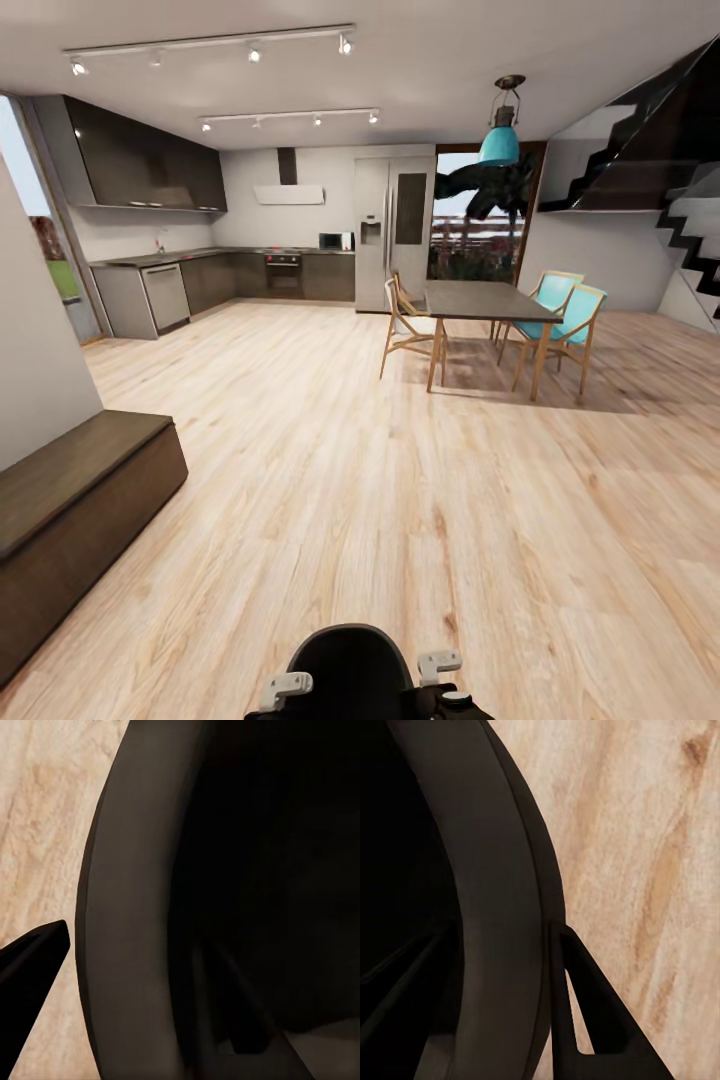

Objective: Place each of the two pumpkins and all three candles from the living room inside a cabinet in the living room (use any cabinet), then make sure every cabinet is closed, and position the cauldron so it is next to a table in the living room.

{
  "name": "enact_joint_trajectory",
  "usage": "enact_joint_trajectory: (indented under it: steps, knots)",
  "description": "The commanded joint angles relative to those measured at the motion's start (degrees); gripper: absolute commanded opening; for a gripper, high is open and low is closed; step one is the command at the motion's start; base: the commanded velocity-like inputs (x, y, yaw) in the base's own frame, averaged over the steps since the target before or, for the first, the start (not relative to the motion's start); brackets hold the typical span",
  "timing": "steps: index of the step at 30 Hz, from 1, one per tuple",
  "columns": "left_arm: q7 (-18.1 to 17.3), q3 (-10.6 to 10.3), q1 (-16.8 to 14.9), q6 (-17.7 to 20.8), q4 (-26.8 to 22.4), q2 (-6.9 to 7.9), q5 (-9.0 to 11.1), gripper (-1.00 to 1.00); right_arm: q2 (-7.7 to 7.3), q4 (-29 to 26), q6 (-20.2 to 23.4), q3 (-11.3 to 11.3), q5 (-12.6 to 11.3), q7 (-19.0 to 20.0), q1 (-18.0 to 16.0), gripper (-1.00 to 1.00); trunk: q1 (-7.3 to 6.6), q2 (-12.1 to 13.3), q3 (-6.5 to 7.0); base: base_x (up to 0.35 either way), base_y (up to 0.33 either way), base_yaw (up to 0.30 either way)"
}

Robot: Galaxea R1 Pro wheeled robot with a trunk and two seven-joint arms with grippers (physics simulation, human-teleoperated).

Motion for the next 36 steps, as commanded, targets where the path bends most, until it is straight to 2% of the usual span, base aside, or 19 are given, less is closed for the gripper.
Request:
enact_joint_trajectory:
  steps: [1,22,36]
  knots:
    - [0.2,-0.1,-0.1,0.0,-0.2,0.05,0.7,-1.00,0.00,-0.1,0.3,0.4,-0.2,-0.6,0.0,-1.00,-0.01,0.0,-0.05,0.000,0.000,0.000]
    - [0.1,-0.1,-0.1,0.0,-0.1,0.05,0.7,-1.00,0.00,-0.1,-0.2,0.4,-0.2,-0.6,0.0,-1.00,-0.01,0.0,-0.03,0.000,0.000,-0.003]
    - [0.1,-0.1,0.0,0.0,-0.2,0.10,0.7,-1.00,0.00,-0.1,-0.2,0.3,-0.2,-0.6,-0.1,-1.00,-0.01,0.0,0.49,0.000,0.000,-0.253]
